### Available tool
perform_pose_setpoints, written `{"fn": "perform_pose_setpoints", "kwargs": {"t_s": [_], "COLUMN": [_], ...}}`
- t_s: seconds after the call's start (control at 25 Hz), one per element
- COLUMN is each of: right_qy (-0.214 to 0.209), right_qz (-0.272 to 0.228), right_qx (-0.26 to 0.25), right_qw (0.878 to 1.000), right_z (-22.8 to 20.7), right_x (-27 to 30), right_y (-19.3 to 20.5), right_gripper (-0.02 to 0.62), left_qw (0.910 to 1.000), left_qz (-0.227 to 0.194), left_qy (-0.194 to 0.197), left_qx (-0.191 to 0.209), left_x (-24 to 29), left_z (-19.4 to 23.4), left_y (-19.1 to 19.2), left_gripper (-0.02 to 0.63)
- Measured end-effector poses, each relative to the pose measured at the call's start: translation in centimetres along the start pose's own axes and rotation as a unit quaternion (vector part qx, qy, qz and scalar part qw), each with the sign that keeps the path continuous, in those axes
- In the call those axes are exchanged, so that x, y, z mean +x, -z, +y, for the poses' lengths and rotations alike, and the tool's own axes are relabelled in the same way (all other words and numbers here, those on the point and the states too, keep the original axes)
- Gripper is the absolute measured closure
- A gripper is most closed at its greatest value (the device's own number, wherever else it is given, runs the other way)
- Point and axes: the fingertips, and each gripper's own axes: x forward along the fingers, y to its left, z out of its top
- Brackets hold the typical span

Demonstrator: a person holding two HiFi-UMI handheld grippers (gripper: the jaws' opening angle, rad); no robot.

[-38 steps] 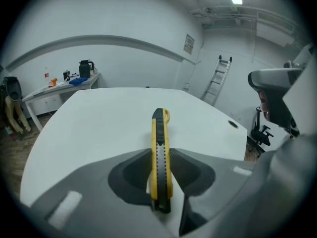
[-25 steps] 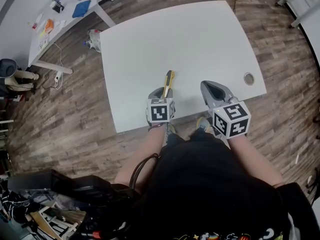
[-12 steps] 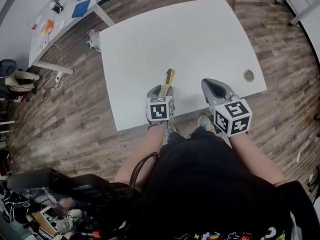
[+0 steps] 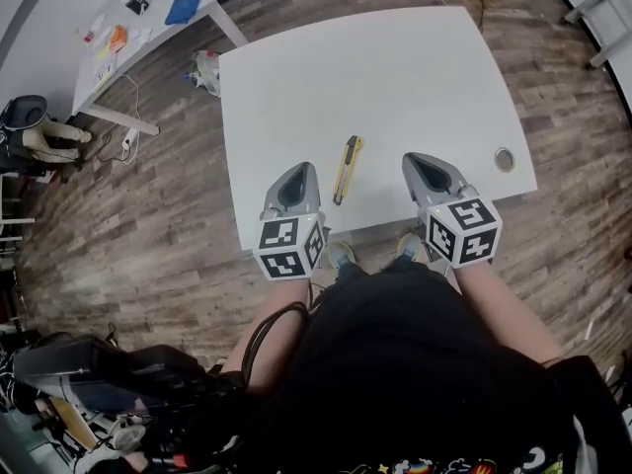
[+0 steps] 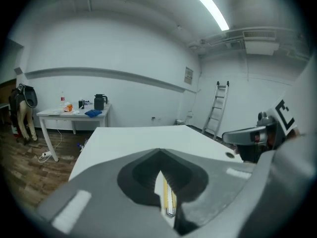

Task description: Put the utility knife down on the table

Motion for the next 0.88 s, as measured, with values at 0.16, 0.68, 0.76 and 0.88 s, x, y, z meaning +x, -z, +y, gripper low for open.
{"fn": "perform_pose_setpoints", "kwargs": {"t_s": [0.16, 0.68, 0.76, 0.88], "right_qy": [-0.013, -0.010, -0.009, -0.006], "right_qz": [-0.010, -0.031, -0.029, -0.029], "right_qx": [-0.012, -0.054, -0.054, -0.056], "right_qw": [1.000, 0.998, 0.998, 0.998], "right_z": [1.2, 2.6, 2.5, 2.1], "right_x": [0.6, 1.4, 1.5, 1.7], "right_y": [-1.2, -2.7, -2.6, -2.6], "right_gripper": [0.569, 0.571, 0.571, 0.571], "left_qw": [0.9990, 0.9964, 0.9963, 0.9959], "left_qz": [-0.044, -0.075, -0.075, -0.078], "left_qy": [-0.006, -0.024, -0.029, -0.034], "left_qx": [0.007, 0.030, 0.030, 0.030], "left_x": [-3.0, -4.6, -4.8, -4.6], "left_z": [-0.3, 1.5, 2.1, 2.8], "left_y": [-3.2, -4.4, -4.3, -4.5], "left_gripper": [0.605, 0.605, 0.605, 0.605]}}
